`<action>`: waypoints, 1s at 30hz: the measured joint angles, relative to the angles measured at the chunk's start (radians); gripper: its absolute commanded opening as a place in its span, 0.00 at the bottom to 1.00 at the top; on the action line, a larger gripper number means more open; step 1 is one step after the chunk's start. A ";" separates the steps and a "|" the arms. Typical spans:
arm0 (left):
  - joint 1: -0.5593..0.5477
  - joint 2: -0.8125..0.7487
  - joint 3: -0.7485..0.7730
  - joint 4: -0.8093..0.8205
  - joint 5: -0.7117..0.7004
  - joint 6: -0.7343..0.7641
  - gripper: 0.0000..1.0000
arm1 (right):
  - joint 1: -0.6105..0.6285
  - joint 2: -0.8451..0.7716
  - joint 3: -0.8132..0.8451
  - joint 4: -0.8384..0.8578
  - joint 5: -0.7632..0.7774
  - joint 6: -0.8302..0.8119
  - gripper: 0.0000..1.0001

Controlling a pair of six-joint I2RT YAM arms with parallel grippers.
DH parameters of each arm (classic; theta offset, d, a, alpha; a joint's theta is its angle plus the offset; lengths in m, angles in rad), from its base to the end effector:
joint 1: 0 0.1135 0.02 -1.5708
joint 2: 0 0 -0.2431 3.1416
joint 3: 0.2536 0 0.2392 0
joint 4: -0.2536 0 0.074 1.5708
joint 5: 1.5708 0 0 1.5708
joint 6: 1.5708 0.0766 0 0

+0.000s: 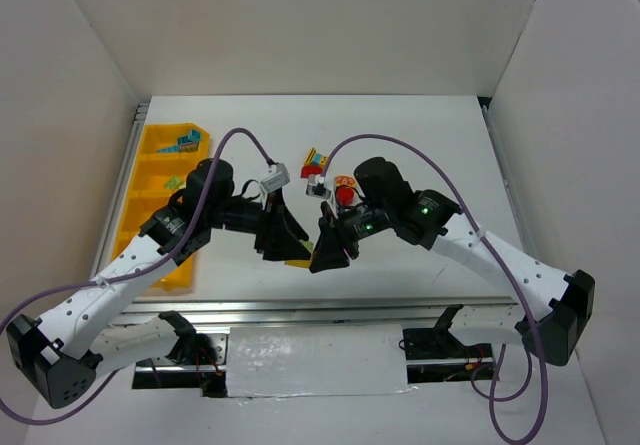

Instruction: Sort the legos into containers by color

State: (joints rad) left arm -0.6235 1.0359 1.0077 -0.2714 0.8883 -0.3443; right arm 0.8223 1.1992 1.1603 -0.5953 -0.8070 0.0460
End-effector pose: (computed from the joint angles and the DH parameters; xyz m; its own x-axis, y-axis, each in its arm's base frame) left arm 0.1651 -0.1919 0.3400 -0.5530 0.1355 -0.8221 0.8324 0.1327 -0.5381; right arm 0.1417 0.2338 0.3157 -0.4443 -0.4316 -0.7850 -0.8832 0.0644 0.4645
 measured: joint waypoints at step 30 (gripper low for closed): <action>-0.019 0.010 0.000 0.016 0.049 0.006 0.22 | 0.000 -0.023 0.000 -0.004 -0.029 -0.021 0.00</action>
State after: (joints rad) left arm -0.6422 1.0458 1.0073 -0.2554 0.9375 -0.3378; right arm 0.8223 1.1763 1.1606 -0.5991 -0.8360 0.0254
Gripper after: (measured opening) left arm 0.486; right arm 0.438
